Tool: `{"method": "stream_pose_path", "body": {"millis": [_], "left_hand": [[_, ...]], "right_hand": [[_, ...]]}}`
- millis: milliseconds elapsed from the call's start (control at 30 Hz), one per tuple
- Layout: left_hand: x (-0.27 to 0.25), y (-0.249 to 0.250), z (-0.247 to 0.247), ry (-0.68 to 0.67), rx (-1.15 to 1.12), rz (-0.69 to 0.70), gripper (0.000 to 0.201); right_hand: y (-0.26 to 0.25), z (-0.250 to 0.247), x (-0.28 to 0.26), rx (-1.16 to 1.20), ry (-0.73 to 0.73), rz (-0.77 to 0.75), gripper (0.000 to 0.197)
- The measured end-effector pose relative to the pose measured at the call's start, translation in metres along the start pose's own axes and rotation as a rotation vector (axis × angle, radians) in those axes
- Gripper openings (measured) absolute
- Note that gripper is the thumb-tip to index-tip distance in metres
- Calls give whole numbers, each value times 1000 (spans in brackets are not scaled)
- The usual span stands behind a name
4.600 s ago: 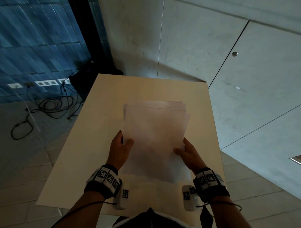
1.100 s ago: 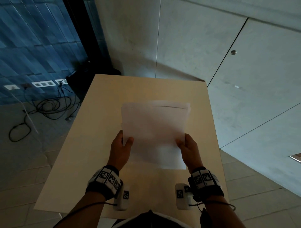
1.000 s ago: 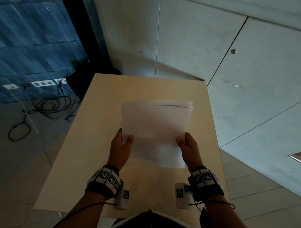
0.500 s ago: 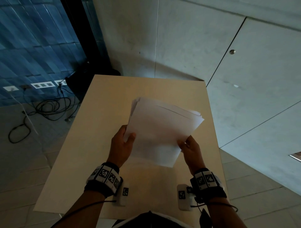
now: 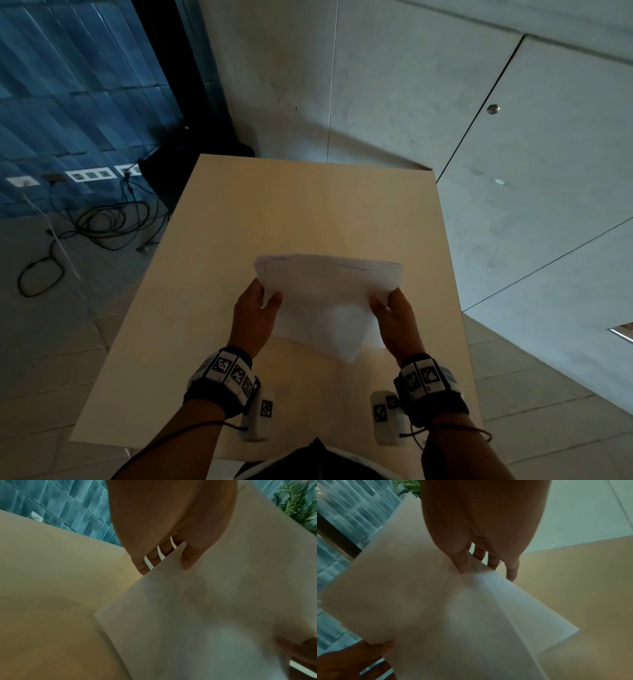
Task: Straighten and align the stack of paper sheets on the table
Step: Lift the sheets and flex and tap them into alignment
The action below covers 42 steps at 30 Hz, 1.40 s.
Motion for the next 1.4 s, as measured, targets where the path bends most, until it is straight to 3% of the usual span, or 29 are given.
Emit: {"method": "stream_pose_path", "body": {"millis": [133,333,467,600,1000,1166,1400], "left_hand": [[-4,9,-3,2,11,63,30],[-5,28,-10,29,-61,153,38],[0,37,-10,36,-50,185,18],[0,37,-5,54,31,215,5],[-1,31,-2,32,-88,166,22],[5,12,3,16,-68,68,42],[1,11,-1,47,-10,46,36]], "right_hand": [[-6,-8,-1,-16,65,-18,31],[-23,-14,7,-2,100,-93,26],[-11,-12,14,-23,42,-39,38],[-6,-17,15,-16,117,25,23],[-24,-17,15,-2,132,-94,26],[-12,-7,15,-97,26,-14,32],[-6,-10,12,-150,50,3,23]]}}
Point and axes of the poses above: each hand's wrist, its own x-axis towards the middle knuckle, its own z-axis out of the palm, y = z × x, the point moved 8 cm from there along x, towards the middle knuckle, and after that the axes turned 13 degrees about -z, right-handed, at the moved point
